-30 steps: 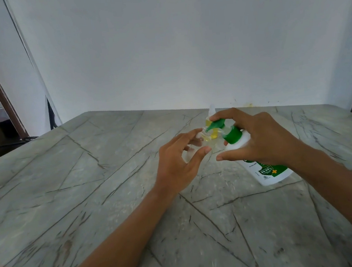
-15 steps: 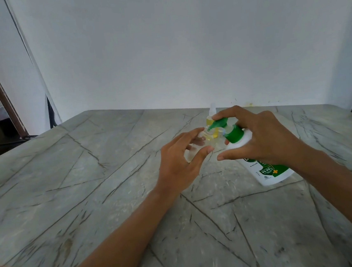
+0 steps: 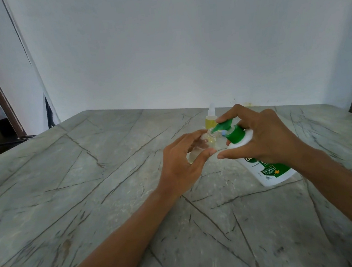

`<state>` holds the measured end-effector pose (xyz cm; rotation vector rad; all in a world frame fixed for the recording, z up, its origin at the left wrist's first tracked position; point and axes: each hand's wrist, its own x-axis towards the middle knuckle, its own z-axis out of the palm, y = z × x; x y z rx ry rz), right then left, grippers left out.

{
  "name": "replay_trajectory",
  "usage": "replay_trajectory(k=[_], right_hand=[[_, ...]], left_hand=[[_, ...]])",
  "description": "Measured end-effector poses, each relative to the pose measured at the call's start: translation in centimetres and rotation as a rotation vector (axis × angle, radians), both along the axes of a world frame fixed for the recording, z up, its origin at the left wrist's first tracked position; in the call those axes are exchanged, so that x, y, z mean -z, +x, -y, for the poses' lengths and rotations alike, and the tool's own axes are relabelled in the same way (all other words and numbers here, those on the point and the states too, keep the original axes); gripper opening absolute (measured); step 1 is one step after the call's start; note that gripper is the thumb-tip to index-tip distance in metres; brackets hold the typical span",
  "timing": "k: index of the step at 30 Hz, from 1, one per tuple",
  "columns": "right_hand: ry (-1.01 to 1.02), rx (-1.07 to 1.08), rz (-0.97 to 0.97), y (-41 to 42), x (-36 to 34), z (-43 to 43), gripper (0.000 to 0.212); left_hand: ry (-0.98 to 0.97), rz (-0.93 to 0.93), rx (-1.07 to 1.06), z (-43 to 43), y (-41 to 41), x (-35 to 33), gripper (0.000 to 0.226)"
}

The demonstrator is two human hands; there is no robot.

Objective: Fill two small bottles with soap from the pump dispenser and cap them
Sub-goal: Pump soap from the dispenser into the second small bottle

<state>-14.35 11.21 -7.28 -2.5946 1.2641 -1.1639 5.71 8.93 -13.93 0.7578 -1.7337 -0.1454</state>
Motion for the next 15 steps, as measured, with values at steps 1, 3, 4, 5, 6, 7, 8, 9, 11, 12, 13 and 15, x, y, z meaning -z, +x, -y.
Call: replay_trajectory(k=[1,3,4,5,6,7,8,9,11,12,13,15], right_hand=[[0.003,-0.001,0.002,-0.03,0.03,0.05,0.065],[0.011,0.006,-0.021,-0.01,-0.03,0.11,0.067],[0.014,0.012,-0.046,0.05,-0.1,0.08,0.07],[0.015,0.016,-0.073,0.09,-0.13,0.07,0.073],[0.017,0.019,-0.097,0.13,-0.14,0.08,0.076],[0.017,0.02,-0.116,0.11,-0.13,0.12,0.079],[0.016,0.02,-0.129,0.1,-0.12,0.16,0.081],[0.013,0.019,-0.133,0.05,-0.1,0.22,0.081],[0.005,0.016,-0.122,-0.01,-0.12,0.26,0.077],[0.002,0.009,-0.108,-0.02,-0.14,0.25,0.075],[0.003,-0.003,-0.09,-0.05,-0.14,0.24,0.074],[0.013,-0.017,-0.053,-0.15,-0.14,0.22,0.071]], left_hand=[[0.004,-0.002,0.0,0.01,-0.07,0.07,0.046],[0.023,-0.02,0.006,0.02,-0.14,0.16,0.045],[0.037,-0.034,0.009,-0.01,-0.15,0.15,0.045],[0.05,-0.046,0.012,-0.02,-0.1,0.1,0.045],[0.06,-0.053,0.013,-0.03,-0.04,0.04,0.045],[0.065,-0.056,0.01,0.0,0.02,0.0,0.045],[0.068,-0.056,0.005,0.02,0.07,-0.01,0.045],[0.071,-0.053,0.0,0.04,0.09,-0.02,0.044],[0.071,-0.046,-0.01,0.05,0.07,-0.08,0.043],[0.067,-0.042,-0.011,0.06,0.04,-0.09,0.043],[0.064,-0.038,-0.011,0.08,-0.01,-0.07,0.043],[0.063,-0.035,-0.01,0.06,-0.05,-0.06,0.044]])
